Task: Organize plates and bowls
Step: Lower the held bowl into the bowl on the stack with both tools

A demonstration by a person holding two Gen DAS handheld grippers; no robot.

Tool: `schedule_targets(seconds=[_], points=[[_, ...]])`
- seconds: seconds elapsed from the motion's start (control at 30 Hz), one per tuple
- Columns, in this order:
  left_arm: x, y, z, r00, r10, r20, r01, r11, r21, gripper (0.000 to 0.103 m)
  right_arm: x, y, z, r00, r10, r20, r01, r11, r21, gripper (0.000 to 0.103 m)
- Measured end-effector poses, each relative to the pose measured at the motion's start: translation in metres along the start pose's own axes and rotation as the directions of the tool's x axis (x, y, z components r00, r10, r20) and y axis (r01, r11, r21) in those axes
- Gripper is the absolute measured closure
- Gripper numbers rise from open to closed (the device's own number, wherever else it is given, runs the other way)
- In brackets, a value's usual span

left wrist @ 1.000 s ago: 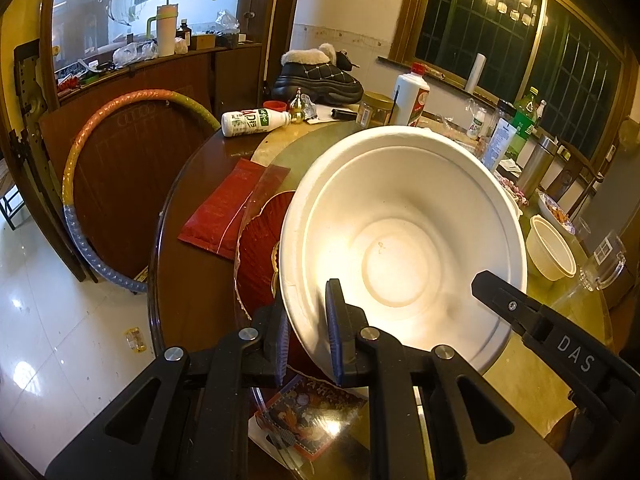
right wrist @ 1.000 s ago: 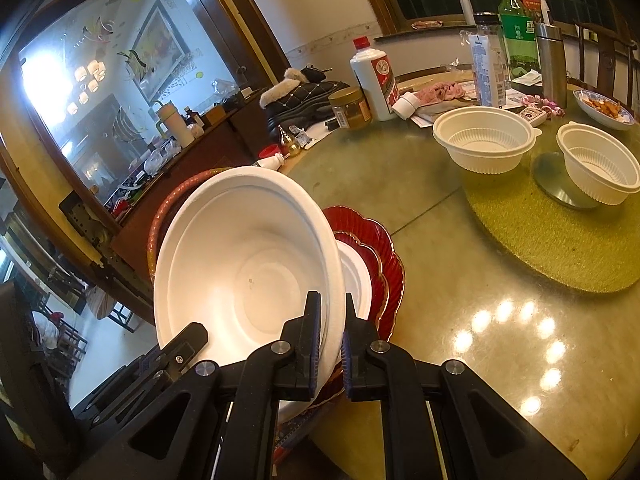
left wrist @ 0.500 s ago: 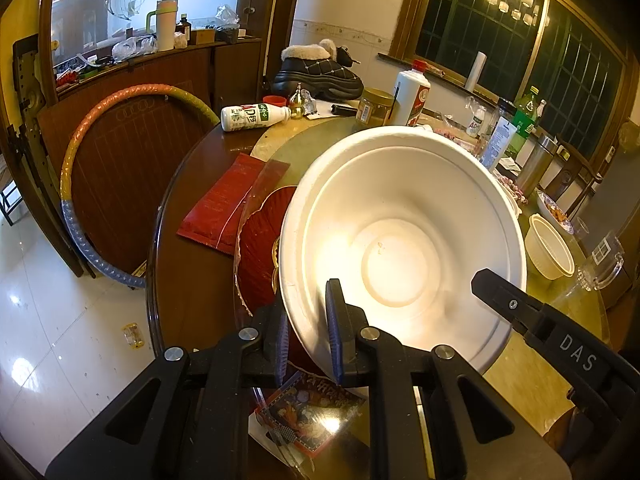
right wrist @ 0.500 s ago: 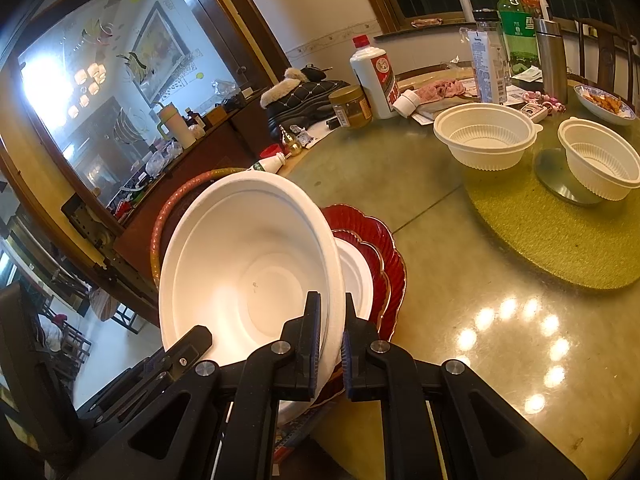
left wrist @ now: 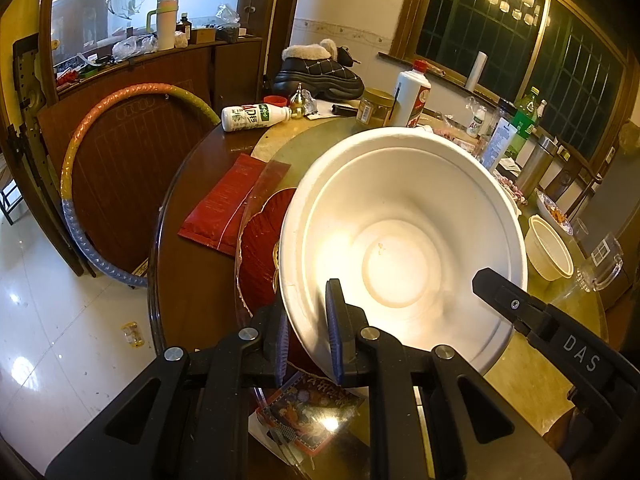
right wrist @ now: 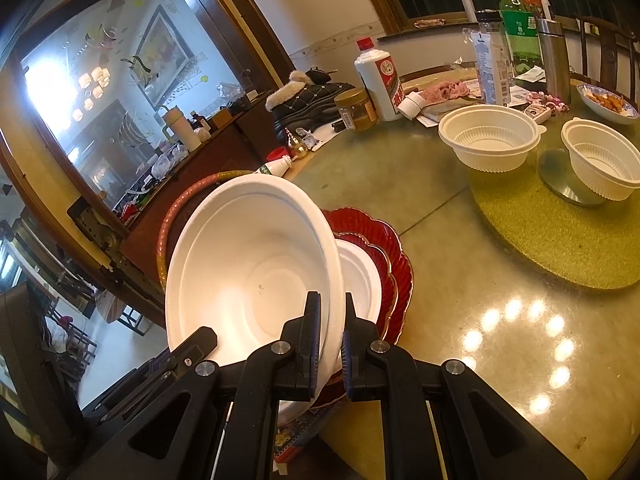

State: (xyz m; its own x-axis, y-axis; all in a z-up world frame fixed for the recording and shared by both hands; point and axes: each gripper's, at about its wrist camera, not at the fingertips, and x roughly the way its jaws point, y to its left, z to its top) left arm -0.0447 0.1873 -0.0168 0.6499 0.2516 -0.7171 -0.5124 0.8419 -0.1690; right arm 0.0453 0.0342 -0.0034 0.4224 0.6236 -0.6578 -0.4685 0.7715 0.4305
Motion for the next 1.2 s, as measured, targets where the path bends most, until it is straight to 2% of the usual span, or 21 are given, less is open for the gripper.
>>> schedule_targets(seconds=[1.2], points=[[0.0040,-0.0022,0.0061,1.000,0.004,-0.030,-0.004,1.000,-0.001,0.089,0.0086,-0.0045,0.0025,1.000,0.015,-0.027,-0.014,0.999,0.034,0.094]])
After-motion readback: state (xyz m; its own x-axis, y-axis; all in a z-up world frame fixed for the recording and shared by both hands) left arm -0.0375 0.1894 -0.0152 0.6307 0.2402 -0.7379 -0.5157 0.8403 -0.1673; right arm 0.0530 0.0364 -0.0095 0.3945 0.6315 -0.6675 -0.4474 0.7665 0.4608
